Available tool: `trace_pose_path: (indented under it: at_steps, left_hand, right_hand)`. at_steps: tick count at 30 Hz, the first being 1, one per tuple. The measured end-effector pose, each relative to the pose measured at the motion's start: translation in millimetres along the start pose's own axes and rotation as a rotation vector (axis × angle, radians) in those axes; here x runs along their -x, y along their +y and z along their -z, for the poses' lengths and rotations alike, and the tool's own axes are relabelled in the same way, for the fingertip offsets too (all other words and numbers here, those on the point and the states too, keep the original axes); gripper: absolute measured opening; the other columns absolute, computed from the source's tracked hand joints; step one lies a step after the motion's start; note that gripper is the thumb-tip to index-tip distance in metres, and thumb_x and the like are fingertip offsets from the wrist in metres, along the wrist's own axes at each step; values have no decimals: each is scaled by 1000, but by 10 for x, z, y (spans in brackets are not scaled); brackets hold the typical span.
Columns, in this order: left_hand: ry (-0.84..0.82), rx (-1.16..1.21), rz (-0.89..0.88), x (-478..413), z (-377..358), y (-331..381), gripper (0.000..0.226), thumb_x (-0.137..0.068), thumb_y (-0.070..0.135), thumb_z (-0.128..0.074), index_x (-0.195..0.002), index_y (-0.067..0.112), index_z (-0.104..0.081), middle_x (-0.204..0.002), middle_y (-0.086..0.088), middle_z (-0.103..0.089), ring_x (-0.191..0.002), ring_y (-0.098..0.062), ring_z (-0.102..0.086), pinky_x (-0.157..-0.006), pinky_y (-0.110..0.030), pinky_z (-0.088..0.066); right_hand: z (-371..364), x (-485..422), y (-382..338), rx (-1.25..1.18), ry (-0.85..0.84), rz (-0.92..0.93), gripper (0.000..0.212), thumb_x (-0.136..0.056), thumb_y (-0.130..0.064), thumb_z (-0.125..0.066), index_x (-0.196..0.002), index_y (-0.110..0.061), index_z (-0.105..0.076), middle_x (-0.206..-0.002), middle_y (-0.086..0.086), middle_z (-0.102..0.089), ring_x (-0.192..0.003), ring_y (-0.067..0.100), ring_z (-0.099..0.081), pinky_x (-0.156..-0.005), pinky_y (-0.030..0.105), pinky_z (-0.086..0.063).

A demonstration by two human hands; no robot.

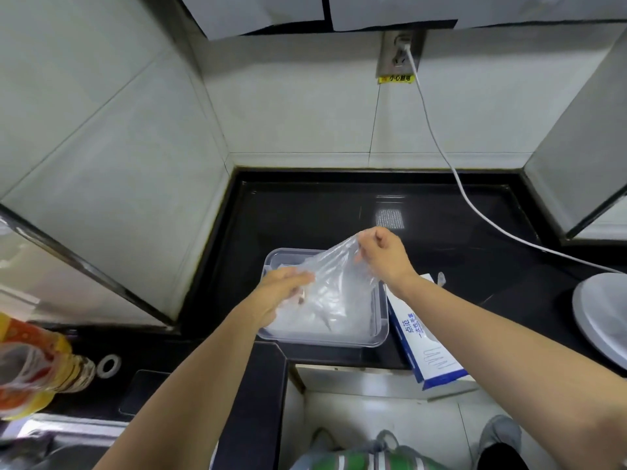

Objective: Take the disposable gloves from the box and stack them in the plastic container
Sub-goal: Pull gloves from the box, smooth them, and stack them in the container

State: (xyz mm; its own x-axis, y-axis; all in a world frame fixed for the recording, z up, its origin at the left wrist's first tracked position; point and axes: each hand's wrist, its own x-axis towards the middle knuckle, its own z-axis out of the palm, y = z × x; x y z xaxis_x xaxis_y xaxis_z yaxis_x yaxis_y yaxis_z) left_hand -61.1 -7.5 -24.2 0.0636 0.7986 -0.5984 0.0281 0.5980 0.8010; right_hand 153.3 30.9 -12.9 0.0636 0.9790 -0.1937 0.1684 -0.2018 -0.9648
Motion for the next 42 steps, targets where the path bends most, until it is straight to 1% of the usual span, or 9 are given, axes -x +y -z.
trace_pose_path:
  at_steps: [4,9,16,22,25,30,34,37,42]
  left_hand:
    - [263,215,11,-89,28,15,30,-87,30,-70,-114,16,-68,-111,-9,-68,-101,-23,-66,-79,-31,-55]
    - [246,331,97,-182,-101,-48,44,-84,32,-70,-121,10,-62,-114,-11,-69,-103,-26,-66,-95,-41,-53]
    - [499,-464,-169,-209,-300,-175,18,-104,22,-40,-108,16,-57,-92,-11,-62,-69,-14,-58,-58,-11,-45]
    - [510,-752,-217,-261,-370,-235,33,-104,23,-33,-120,3,-53,-110,-19,-63,-103,-37,-60,-86,-42,-46]
    - [497,-834,-193,-301,-403,-267,34,-104,24,-31,-123,4,-51,-112,-20,-63,-103,-38,-60,-86,-43,-47]
    - [475,-866,-140,-357,-429,-305,31,-103,19,-34,-125,4,-50,-111,-21,-63,-101,-40,-61,-83,-45,-48]
    - [503,-817,-101,-413,-412,-387,37,-105,39,-33,-113,13,-57,-96,-8,-63,-85,-22,-61,-76,-35,-49]
    - [452,-978,-102,-407,-363,-378,41,-103,36,-43,-137,14,-46,-111,-5,-61,-95,-19,-61,-72,-26,-46]
    - [506,-1158,-576,-333,-437,-294,42,-80,7,-68,-118,17,-55,-118,-5,-52,-104,-21,-54,-84,-28,-49]
  right_hand:
    - [-114,97,98,57,30,-13,21,-102,-26,-48,-87,-12,-46,-75,14,-64,-37,10,-41,-38,23,-37]
    - [-239,249,220,144,100,7,11,-105,-17,-40,-99,-9,-43,-69,3,-52,-42,18,-42,-34,23,-37]
    - [-223,311,404,335,69,7,41,-95,4,-36,-128,-21,-34,-93,13,-57,-75,28,-55,-51,37,-53]
    - [-164,242,379,351,163,94,61,-88,4,-53,-142,-18,-34,-126,0,-44,-105,13,-52,-86,26,-44]
    - [-166,224,308,399,240,322,48,-82,1,-60,-127,-14,-51,-114,-4,-49,-101,6,-47,-87,21,-41]
    - [-373,204,392,553,-289,244,20,-92,-4,-57,-96,-14,-73,-86,-6,-66,-70,1,-55,-74,17,-46]
    - [-489,122,611,825,-428,-72,36,-100,-7,-46,-133,-17,-58,-128,7,-62,-112,22,-59,-98,26,-43]
    - [-517,73,738,947,-550,-173,61,-100,-9,-47,-155,-24,-25,-142,10,-49,-125,28,-50,-105,30,-38]
    - [-605,60,856,1016,-591,-219,73,-96,-9,-51,-156,-29,-15,-135,11,-44,-119,31,-53,-99,37,-44]
